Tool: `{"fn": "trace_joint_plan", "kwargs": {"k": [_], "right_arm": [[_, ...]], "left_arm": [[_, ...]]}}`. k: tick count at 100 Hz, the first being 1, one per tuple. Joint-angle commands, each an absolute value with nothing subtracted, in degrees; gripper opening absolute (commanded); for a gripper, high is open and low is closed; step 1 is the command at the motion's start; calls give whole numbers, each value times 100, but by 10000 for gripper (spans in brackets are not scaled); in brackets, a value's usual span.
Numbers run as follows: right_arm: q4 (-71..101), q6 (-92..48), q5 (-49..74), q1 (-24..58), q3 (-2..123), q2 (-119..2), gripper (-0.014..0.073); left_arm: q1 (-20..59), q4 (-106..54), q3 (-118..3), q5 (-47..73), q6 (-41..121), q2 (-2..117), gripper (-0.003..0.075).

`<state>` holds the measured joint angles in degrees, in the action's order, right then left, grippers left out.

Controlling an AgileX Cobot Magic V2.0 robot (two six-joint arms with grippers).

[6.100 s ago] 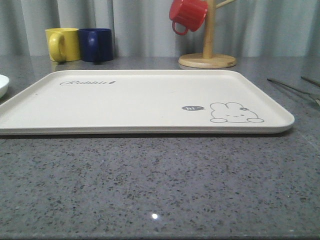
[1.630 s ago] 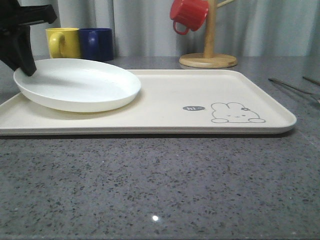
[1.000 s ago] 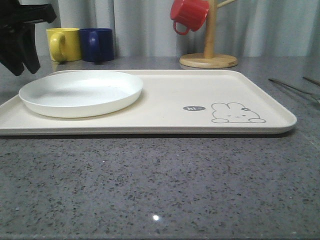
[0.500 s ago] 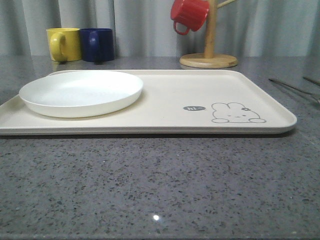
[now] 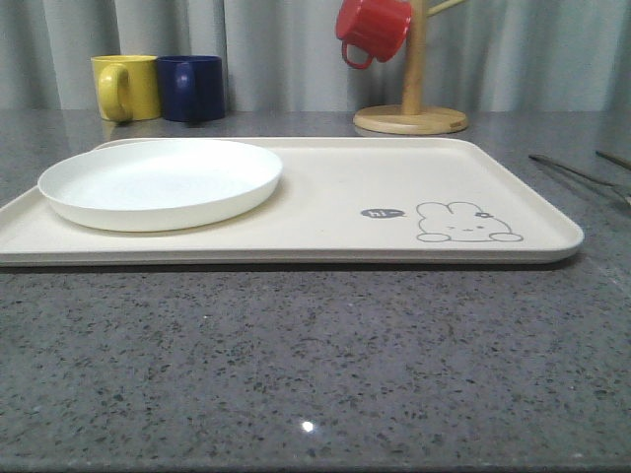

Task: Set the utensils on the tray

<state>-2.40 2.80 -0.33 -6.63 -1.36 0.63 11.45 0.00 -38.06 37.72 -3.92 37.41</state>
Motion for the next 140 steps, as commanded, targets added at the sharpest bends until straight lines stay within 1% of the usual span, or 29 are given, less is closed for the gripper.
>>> {"fn": "trace_joint_plan", "kwargs": {"k": [1,27,43,100,107,117,123,133,140], "right_arm": [[-299,240,-508,-703,-156,139,-61],[-299,240,-508,-703,-156,139,-61],[-299,240,-508,-703,-156,139,-61],[-299,240,-442,-703,-147,129,-61],[-299,240,-113,-703,-29,119,-61],[-299,240,790,-703,313,49,-61],[-258,240,1025,-697,516,-77,-61],[-258,240,1264,-697,880,-516,-61],[-252,240,1648,-697,1189,-950,-61]], "left_arm": [[1197,0,-3706,3345,-439,3183,-19],[1197,0,-3166,3568,-439,1579,-19],[1197,0,-3056,3712,-439,1080,-19],[1197,0,-3056,3700,-439,1001,-19],[1197,0,-3056,3700,-439,1001,-19],[1197,0,-3056,3700,-439,1001,-19],[1197,0,-3056,3700,-439,1001,-19],[1197,0,-3056,3700,-439,1001,-19],[1197,0,-3056,3700,-439,1001,-19]]}}
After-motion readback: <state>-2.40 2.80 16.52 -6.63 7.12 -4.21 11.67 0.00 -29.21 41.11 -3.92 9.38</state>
